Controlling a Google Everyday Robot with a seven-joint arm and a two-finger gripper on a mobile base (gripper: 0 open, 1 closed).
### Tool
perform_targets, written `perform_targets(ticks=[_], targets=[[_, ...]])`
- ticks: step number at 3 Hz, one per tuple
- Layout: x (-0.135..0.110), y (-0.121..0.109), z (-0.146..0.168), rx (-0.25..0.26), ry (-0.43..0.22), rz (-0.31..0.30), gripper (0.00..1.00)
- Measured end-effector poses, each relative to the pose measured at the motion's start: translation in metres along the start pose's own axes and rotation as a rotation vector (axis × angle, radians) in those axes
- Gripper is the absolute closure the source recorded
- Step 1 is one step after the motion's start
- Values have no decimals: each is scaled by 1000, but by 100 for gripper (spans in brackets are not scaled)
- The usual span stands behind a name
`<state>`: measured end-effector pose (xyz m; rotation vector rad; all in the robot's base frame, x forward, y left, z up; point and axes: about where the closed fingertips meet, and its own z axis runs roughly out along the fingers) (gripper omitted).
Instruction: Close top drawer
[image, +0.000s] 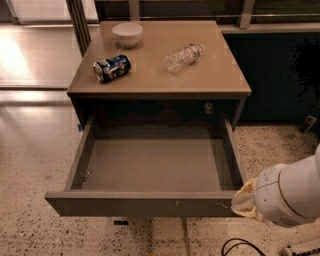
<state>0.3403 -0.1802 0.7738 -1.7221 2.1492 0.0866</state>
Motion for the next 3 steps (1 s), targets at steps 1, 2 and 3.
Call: perform_targets(ticks=[1,2,3], targets=[[-1,17,37,-67,-17,-15,100],[-1,17,37,-67,-17,-15,100],[7,18,50,-59,-14,-20,100]])
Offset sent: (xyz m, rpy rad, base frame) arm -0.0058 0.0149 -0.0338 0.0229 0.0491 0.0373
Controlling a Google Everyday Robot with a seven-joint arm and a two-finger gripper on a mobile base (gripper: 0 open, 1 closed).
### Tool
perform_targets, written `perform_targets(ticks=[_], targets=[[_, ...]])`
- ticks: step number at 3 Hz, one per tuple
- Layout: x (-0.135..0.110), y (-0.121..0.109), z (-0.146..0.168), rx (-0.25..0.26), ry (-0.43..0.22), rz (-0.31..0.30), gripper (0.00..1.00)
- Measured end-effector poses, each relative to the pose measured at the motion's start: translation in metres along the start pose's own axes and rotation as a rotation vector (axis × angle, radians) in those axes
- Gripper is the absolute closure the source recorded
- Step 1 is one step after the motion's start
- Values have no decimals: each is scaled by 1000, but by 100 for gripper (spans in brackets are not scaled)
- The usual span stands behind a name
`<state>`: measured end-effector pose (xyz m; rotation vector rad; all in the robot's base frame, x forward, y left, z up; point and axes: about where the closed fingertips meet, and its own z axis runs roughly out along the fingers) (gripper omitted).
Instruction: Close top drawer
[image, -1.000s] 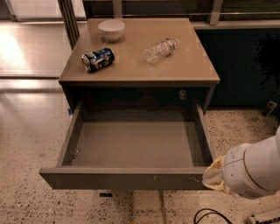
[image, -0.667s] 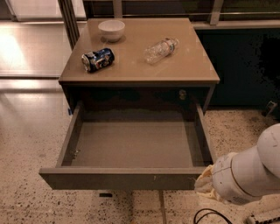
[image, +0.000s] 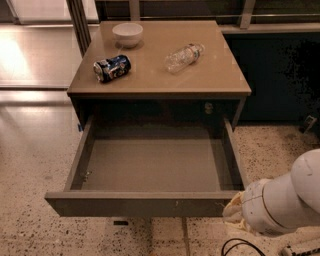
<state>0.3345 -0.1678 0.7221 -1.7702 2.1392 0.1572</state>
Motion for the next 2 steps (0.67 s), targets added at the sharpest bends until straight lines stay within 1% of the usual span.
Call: perform_targets(ticks=[1,2], targets=[[13,0,20,10,-15,12,100],[18,-5,37,-4,-80,34,100]])
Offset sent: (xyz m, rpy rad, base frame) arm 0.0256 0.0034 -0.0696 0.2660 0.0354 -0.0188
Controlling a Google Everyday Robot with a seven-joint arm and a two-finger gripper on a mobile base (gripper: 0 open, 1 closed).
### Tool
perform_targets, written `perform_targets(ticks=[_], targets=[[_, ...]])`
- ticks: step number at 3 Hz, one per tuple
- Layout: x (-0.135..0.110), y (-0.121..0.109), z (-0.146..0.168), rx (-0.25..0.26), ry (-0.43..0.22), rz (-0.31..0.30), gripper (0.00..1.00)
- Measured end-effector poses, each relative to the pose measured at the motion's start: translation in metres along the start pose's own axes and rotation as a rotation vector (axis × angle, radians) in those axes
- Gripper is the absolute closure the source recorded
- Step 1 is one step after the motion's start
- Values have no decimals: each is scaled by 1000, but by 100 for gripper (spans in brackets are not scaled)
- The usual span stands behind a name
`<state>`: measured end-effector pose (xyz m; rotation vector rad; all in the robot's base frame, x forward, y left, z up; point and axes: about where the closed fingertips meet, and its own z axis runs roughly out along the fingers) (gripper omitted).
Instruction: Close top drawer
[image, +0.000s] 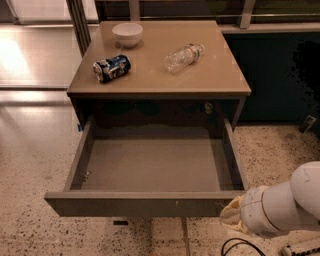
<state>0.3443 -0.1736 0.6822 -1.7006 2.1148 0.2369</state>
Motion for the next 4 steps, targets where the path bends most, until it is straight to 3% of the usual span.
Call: perform_targets(ticks=[1,4], targets=[[-9,-5,25,-65,-147,20,100],[-12,-39,37,-67,-131,-75,100]])
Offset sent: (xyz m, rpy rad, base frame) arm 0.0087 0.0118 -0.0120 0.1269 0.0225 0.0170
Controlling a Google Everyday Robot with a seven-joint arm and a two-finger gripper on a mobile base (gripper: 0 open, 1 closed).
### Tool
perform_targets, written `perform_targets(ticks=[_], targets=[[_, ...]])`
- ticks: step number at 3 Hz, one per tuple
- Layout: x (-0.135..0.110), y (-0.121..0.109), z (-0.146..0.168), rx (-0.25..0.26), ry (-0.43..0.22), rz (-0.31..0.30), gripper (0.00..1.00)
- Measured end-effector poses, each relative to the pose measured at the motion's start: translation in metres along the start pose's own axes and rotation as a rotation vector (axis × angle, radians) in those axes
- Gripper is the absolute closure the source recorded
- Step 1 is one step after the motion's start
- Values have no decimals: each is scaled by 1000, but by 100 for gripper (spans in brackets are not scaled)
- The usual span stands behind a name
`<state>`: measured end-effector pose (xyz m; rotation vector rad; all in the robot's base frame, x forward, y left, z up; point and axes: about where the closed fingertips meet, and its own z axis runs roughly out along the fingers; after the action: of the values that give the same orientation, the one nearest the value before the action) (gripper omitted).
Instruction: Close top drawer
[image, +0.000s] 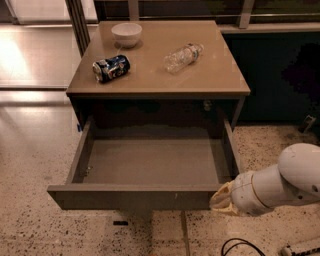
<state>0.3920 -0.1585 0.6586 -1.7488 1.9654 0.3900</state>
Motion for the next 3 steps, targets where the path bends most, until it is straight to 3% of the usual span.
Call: perform_targets(ticks=[1,2,3], targets=[[-4,-22,-5,-2,-9,-50,100],[-19,-59,-20,21,-9,-113,100],[-19,-54,-14,9,-5,-112,100]])
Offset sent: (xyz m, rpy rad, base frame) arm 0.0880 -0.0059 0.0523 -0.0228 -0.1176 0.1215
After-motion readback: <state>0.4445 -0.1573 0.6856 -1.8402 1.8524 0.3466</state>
